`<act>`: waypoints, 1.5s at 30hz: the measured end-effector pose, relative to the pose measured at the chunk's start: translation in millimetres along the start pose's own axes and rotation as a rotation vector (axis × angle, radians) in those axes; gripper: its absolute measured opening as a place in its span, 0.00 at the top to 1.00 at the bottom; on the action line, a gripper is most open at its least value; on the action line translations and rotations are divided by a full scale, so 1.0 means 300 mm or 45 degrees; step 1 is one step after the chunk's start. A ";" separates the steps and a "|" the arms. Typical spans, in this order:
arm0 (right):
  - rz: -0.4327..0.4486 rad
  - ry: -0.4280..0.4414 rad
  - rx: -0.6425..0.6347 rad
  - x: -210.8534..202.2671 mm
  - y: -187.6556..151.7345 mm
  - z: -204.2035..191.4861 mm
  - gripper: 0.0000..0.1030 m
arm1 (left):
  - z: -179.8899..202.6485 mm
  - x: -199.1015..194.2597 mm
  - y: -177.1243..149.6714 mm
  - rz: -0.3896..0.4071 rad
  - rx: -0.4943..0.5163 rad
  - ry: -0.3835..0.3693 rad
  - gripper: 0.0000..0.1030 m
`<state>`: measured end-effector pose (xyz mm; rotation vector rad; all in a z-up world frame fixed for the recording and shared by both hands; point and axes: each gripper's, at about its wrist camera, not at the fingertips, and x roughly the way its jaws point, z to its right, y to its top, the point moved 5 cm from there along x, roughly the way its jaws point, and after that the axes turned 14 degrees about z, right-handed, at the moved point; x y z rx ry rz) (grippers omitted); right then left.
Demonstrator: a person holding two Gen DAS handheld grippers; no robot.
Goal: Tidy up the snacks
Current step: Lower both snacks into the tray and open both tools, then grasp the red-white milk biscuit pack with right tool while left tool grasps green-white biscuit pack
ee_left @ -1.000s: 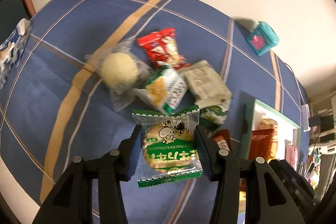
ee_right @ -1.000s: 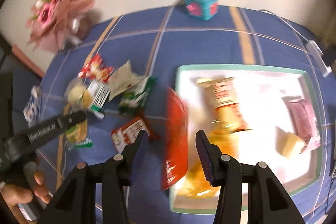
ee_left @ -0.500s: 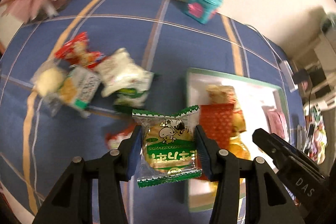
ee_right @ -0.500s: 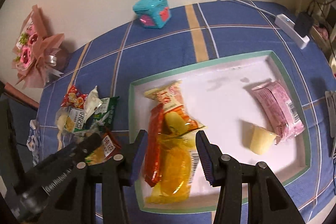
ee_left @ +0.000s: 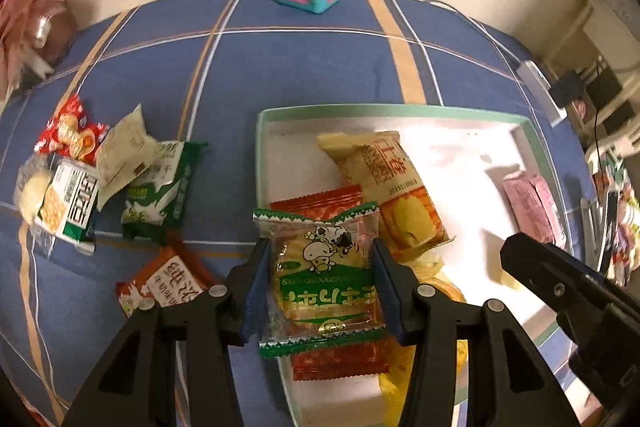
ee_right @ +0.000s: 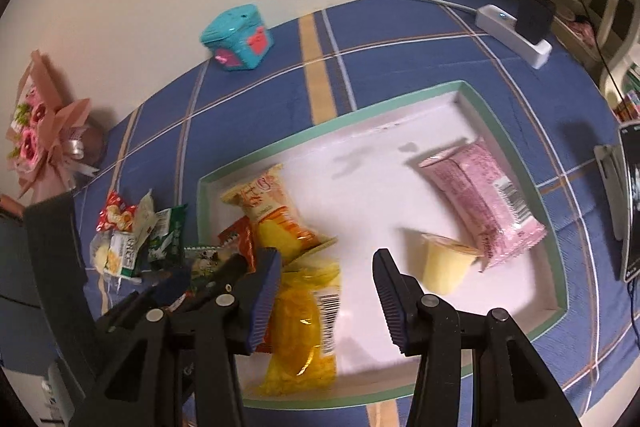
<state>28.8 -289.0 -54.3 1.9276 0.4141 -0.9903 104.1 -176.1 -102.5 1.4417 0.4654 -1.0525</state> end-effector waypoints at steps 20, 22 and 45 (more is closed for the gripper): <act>-0.010 -0.034 0.040 0.009 0.001 0.048 0.19 | -0.143 -0.085 -0.026 -0.092 -0.171 0.014 0.18; -0.007 -0.041 0.029 0.010 0.001 0.041 0.18 | -0.201 -0.097 -0.028 -0.080 -0.209 0.069 0.18; -0.074 0.064 -0.207 0.075 -0.111 -0.280 0.04 | -0.839 -0.307 -0.137 0.015 -0.591 0.478 0.00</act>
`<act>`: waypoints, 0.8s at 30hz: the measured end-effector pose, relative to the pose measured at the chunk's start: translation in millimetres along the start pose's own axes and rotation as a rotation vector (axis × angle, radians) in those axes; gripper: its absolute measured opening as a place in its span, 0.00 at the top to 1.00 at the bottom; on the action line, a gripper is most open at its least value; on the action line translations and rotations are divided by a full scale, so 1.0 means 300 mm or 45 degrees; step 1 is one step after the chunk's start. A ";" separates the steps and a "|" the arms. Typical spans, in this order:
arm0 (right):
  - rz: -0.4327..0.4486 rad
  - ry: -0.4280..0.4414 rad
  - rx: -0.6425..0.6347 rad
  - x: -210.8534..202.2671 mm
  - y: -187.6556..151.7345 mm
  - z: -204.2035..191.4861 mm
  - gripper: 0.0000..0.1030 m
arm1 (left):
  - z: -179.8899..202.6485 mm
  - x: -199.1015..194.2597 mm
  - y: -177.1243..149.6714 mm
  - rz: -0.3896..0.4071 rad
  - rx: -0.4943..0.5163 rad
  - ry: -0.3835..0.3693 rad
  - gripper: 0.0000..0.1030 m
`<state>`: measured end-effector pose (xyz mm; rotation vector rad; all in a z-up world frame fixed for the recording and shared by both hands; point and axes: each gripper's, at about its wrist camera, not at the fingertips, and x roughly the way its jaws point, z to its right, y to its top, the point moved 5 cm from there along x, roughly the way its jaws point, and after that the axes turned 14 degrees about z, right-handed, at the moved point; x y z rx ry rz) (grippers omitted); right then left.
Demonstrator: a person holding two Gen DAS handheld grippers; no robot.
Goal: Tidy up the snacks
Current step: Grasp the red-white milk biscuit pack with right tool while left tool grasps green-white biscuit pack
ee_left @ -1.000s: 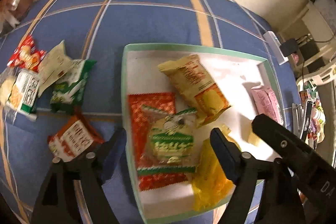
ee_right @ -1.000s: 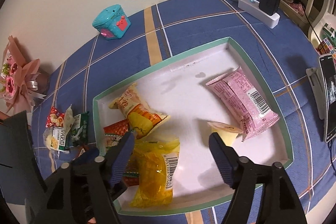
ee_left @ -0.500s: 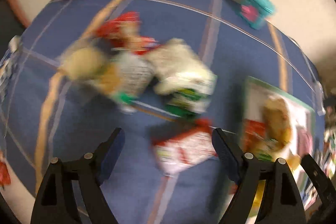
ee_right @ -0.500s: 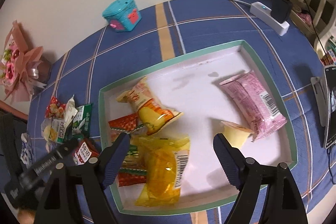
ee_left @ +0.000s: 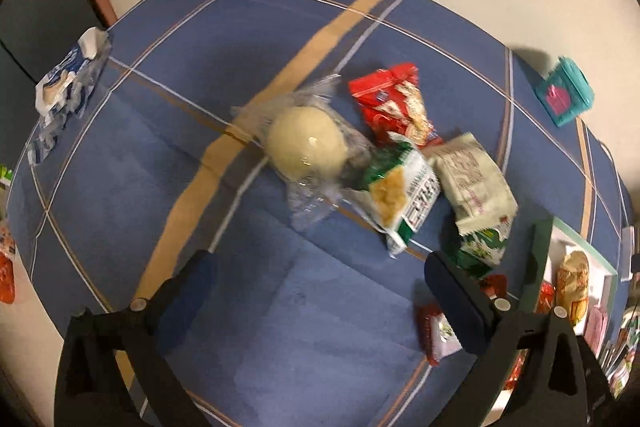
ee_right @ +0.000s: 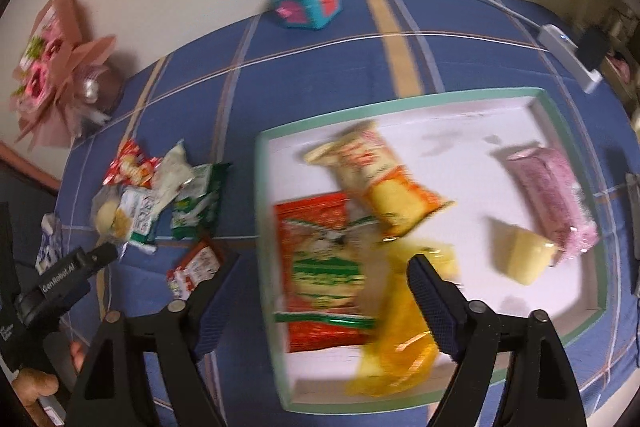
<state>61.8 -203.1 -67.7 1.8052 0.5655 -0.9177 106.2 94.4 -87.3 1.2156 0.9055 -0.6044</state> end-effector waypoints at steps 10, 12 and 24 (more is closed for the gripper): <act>0.012 0.062 -0.203 0.034 -0.055 -0.239 0.00 | -0.098 0.024 0.013 -0.010 -0.077 0.004 0.00; 0.010 0.097 -0.257 0.043 -0.072 -0.293 0.00 | -0.114 0.029 0.013 -0.012 -0.097 0.002 0.00; -0.063 0.187 -0.446 0.171 -0.174 -0.438 0.00 | -0.092 0.167 -0.023 -0.160 -0.083 -0.013 0.00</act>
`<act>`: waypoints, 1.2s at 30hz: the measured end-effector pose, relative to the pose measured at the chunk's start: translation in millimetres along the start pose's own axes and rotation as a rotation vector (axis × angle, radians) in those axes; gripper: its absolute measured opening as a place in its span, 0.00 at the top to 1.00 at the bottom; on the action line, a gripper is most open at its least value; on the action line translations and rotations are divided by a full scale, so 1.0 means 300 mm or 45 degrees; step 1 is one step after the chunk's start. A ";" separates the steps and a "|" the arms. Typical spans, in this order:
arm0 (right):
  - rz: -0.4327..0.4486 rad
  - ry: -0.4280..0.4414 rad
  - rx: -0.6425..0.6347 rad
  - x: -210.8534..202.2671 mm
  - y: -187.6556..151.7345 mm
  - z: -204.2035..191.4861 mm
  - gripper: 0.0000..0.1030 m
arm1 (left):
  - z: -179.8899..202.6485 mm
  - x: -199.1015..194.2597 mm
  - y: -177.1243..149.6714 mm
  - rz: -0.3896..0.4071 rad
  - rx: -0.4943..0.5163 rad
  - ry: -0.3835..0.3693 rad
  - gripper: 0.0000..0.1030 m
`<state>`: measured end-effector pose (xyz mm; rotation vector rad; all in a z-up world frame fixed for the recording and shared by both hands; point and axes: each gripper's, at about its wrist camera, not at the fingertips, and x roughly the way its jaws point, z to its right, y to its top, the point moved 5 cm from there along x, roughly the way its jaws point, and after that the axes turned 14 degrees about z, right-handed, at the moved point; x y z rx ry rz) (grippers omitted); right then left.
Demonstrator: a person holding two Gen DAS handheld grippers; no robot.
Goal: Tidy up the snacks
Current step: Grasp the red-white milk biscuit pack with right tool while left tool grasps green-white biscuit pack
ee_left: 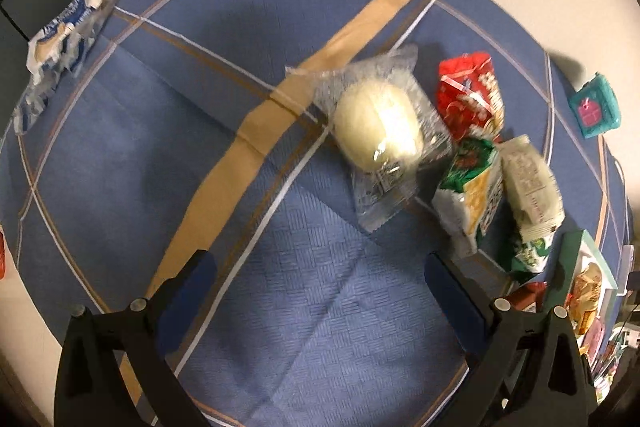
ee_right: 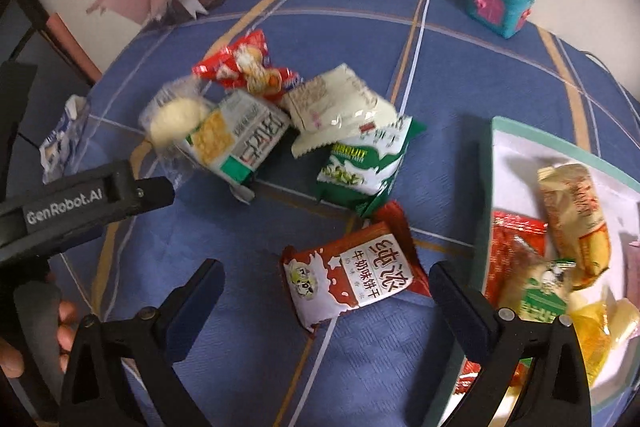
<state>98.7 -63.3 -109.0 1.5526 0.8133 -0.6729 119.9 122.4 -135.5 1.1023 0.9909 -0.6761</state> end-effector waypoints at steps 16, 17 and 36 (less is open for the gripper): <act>-0.035 -0.024 -0.001 0.091 -0.028 0.070 0.01 | 0.048 0.041 0.017 -0.023 0.012 -0.012 0.00; -0.035 -0.019 0.006 0.094 -0.032 0.071 0.01 | 0.054 0.038 0.019 -0.020 0.013 -0.013 0.00; 0.061 -0.037 0.098 0.001 0.043 0.158 0.36 | 0.237 -0.053 0.131 0.128 0.095 -0.170 0.00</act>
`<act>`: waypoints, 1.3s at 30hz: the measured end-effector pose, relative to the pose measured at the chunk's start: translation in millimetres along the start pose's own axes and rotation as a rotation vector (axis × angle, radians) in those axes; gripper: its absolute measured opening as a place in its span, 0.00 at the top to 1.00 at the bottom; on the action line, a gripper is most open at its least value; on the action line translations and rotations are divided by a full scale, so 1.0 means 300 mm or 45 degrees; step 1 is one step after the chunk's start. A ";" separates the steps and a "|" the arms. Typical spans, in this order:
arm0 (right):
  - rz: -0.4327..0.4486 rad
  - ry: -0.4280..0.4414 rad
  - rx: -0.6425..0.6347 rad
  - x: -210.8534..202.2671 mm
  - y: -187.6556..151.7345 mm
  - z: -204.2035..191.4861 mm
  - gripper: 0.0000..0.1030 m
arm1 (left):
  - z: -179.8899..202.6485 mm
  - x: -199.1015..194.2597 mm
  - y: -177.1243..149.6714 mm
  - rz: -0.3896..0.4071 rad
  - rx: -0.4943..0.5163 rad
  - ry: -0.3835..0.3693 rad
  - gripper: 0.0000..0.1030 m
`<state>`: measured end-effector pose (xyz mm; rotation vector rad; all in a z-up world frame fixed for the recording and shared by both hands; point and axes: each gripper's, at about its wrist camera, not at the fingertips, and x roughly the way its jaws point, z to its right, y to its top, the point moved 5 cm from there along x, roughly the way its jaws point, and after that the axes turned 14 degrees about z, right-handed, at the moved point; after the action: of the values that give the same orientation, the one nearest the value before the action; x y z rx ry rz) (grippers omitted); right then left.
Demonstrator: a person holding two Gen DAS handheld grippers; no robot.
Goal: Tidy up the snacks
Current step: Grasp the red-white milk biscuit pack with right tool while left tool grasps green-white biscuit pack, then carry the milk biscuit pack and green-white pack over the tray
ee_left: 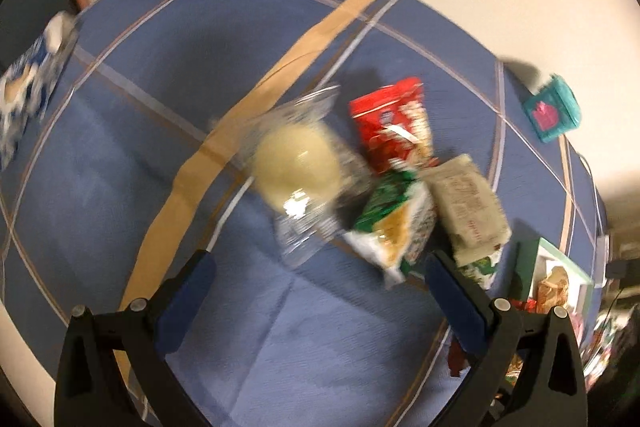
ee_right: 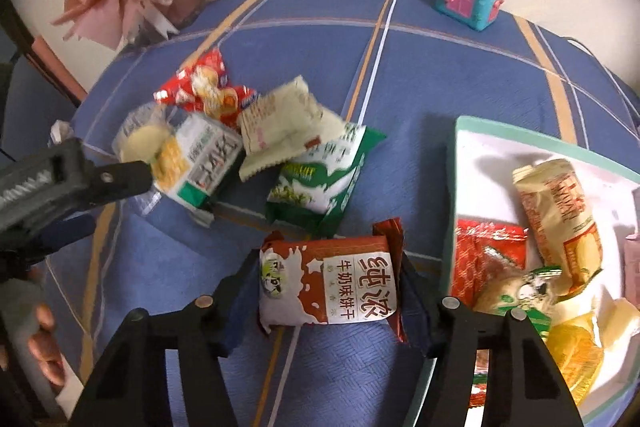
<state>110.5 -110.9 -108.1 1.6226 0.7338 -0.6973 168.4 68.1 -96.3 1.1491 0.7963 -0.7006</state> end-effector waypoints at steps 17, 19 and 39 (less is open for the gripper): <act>0.074 -0.022 0.093 -0.094 0.074 0.074 0.36 | 0.201 0.097 -0.028 0.099 0.480 0.068 0.24; 0.075 -0.021 0.095 -0.097 0.073 0.077 0.36 | 0.195 0.098 -0.039 0.103 0.508 0.090 0.29; 0.125 -0.013 0.155 -0.177 0.101 0.122 0.36 | 0.173 -0.026 -0.028 0.103 0.380 0.024 0.52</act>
<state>98.8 -156.1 -54.1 1.7523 0.6103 -0.6899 166.8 16.5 -83.4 1.4507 0.6711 -0.7589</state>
